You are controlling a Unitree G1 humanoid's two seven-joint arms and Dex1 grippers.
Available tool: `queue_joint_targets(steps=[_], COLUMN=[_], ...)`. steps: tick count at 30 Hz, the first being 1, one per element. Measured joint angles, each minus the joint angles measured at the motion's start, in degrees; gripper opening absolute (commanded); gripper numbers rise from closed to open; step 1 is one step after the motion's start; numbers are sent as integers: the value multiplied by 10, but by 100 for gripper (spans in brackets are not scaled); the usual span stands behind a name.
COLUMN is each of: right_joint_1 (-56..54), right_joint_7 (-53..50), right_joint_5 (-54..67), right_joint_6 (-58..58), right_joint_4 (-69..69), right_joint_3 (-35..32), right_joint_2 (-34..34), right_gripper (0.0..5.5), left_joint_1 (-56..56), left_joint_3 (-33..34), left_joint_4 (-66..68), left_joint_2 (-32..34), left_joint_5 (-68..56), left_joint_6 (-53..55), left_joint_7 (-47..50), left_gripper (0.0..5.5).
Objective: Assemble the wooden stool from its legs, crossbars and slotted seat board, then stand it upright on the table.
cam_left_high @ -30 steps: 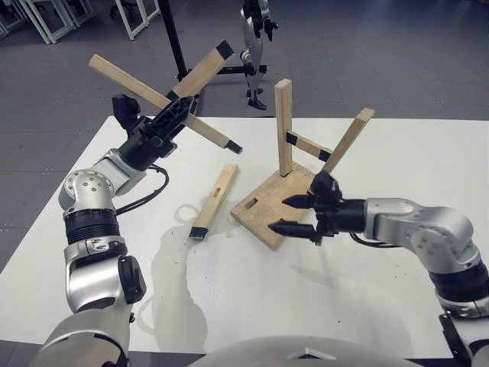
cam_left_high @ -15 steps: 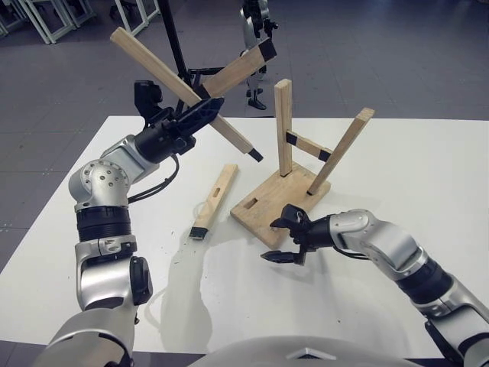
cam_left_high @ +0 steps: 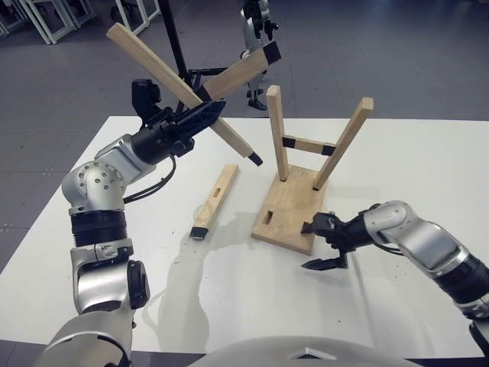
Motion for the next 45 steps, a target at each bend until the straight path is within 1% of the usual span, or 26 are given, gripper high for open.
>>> queue_joint_targets(steps=[2, 4, 6, 10, 12, 14, 16, 18, 21, 23, 26, 28, 30, 32, 36, 45], right_joint_1=[-2, -2, -4, -13, -16, -25, -50, -71, -98, -114, -128, -134, -125, -105, -78, -67], right_joint_7=[26, 51, 72, 92, 103, 114, 117, 118, 120, 80, -64, -198, -266, -292, -329, -342], right_joint_5=[-15, -34, -52, -68, -75, -79, -81, -76, -35, -31, -64, -72, -69, -61, -52, -67], right_joint_6=[-23, -45, -70, -83, -82, -84, -82, -70, -11, 13, 40, 66, 83, 100, 120, 51], right_joint_4=[27, 50, 74, 111, 111, 123, 141, 145, 147, 161, 241, 313, 328, 311, 279, 315], right_joint_3=[-14, -25, -30, -45, -47, -49, -65, -78, -120, -147, -191, -245, -268, -271, -280, -280], right_joint_2=[-34, -63, -75, -72, -68, -64, -54, -40, -13, 9, 68, 143, 208, 246, 289, 289], right_gripper=[470, 470, 470, 470, 470, 470, 470, 470, 470, 470, 470, 470, 470, 470, 470, 470], left_joint_1=[66, 116, 124, 123, 124, 126, 147, 163, 176, 177, 176, 175, 168, 160, 159, 161], left_joint_3=[-42, -71, -78, -107, -124, -127, -132, -137, -156, -160, -159, -156, -154, -153, -148, -134], left_joint_4=[-75, -120, -130, -132, -134, -136, -133, -123, -69, -39, -5, 8, 9, 9, 8, -26], left_joint_2=[11, 8, -6, -87, -122, -140, -150, -165, -174, -175, -177, -181, -181, -181, -181, -184], left_joint_5=[13, 16, 21, 88, 107, 98, 91, 94, 119, 129, 135, 135, 135, 134, 134, 122], left_joint_6=[-13, -18, -35, -136, -189, -196, -204, -250, -311, -334, -357, -364, -369, -370, -370, -363], left_joint_7=[-40, -56, -48, 30, 33, 31, 11, -25, -76, -100, -116, -116, -116, -116, -115, -99], left_gripper=[205, 205, 205, 205, 205, 205, 205, 205, 205, 205, 205, 205, 205, 205, 205, 205])
